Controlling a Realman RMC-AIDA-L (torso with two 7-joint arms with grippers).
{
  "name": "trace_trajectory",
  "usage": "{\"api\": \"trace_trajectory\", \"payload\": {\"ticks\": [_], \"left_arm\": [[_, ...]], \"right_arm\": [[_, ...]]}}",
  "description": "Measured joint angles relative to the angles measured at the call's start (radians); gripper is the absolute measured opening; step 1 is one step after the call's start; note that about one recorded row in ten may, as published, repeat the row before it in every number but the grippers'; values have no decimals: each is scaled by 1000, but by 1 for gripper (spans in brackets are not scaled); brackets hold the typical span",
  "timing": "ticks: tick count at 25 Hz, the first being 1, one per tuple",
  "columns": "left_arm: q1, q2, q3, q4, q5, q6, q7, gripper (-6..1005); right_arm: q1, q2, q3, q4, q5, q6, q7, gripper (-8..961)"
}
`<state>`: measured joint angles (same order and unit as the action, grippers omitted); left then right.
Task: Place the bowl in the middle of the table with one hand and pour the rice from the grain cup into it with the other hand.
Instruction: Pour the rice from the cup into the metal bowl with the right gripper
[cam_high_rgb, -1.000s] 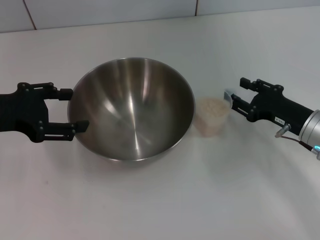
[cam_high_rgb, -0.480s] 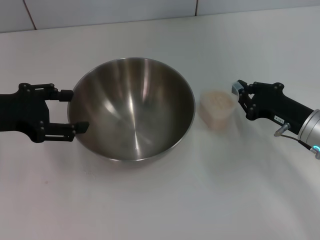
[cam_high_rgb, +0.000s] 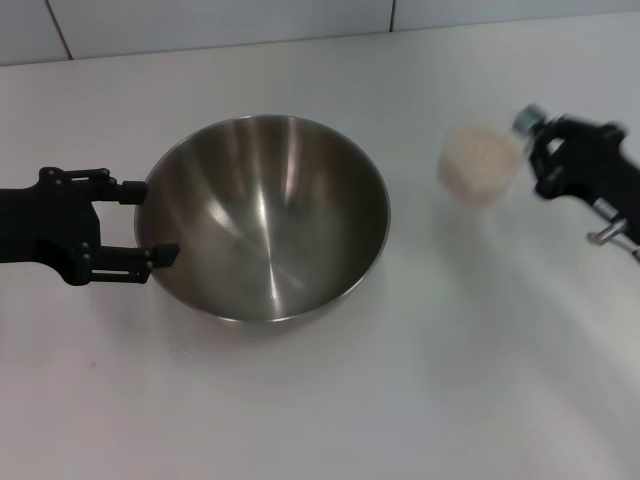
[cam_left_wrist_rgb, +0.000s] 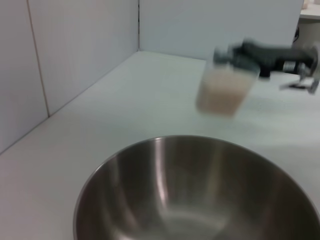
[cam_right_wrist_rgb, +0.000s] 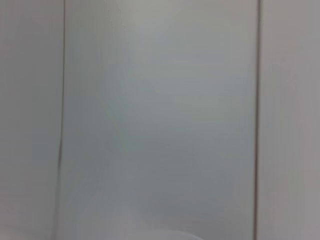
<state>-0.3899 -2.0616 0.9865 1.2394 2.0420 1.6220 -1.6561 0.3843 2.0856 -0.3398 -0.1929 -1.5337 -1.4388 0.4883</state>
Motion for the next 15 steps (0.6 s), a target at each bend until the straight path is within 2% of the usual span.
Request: {"api": "trace_trajectory", "payload": {"ticks": [2, 3, 6, 7, 8, 9, 15], "left_arm": [[0, 0, 1, 0, 0, 0, -2, 819], [0, 0, 1, 0, 0, 0, -2, 819], [-6, 0, 16, 0, 13, 0, -4, 819], [-6, 0, 16, 0, 13, 0, -4, 819], [-6, 0, 16, 0, 13, 0, -4, 819], [-7, -1, 19, 0, 14, 0, -4, 819], [-10, -3, 25, 0, 15, 0, -9, 818]], "right_arm": [[18, 1, -6, 14, 90, -129, -162, 14], [18, 1, -6, 14, 90, -129, -162, 15], [92, 2, -9, 57, 102, -181, -386, 15], [143, 2, -19, 105, 101, -182, -562, 15], [143, 2, -19, 105, 101, -182, -562, 15], [167, 2, -27, 136, 99, -179, -655, 15], [266, 2, -39, 345, 95, -110, -1359, 14]]}}
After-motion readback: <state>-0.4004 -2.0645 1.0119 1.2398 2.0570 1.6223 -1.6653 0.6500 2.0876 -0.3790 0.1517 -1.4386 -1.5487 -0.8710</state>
